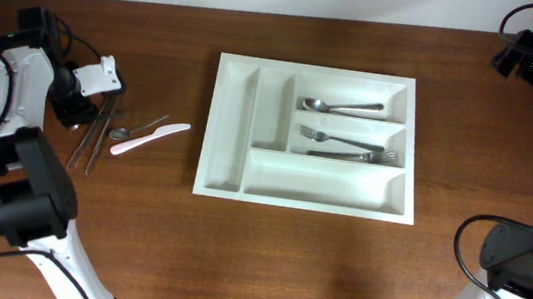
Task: Pack container
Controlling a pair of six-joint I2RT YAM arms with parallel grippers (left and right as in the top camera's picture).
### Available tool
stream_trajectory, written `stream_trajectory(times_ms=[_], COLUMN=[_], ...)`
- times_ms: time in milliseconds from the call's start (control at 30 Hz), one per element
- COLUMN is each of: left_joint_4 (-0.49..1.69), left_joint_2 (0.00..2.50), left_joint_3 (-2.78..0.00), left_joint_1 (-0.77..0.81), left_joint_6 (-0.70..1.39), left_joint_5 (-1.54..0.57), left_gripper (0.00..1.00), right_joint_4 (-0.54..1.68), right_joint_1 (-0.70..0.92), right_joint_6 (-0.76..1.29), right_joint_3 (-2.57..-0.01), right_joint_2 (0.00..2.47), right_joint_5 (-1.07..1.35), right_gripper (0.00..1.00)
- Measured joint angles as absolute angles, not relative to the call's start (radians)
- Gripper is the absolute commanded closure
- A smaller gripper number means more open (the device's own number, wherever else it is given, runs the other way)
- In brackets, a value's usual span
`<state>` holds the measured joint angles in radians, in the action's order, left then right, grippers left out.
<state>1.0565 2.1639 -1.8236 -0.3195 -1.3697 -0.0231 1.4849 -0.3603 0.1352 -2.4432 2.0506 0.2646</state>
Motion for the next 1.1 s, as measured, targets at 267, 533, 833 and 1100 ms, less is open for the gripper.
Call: stream_trajectory(times_ms=[267,533,833,1100], left_joint_4=[1.056,1.043,1.043,1.068], left_joint_2=[2.281,2.302,2.302,2.296], left_joint_3=[-1.824,-1.824,-1.824,-1.824], left_joint_1=[-0.323,-0.323,-0.323,-0.323], left_joint_6=[-1.446,-1.457,-1.459,-1.459], left_joint_5=[-0.008,0.013,0.013,0.015], left_gripper=[0.43,0.50,0.48,0.43], right_joint_4=[1.486,1.489,1.489,1.488], right_joint_1=[-0.360,-0.360,-0.360,-0.360], right_joint_6=[0.135,0.135,0.135,0.135], right_joint_3=[-2.443,-2.443,-2.443,-2.443], right_joint_2=[2.051,2.051,2.051,2.051], right_joint_5=[0.265,0.265,0.265,0.265], right_gripper=[0.01,0.01,0.01,0.01])
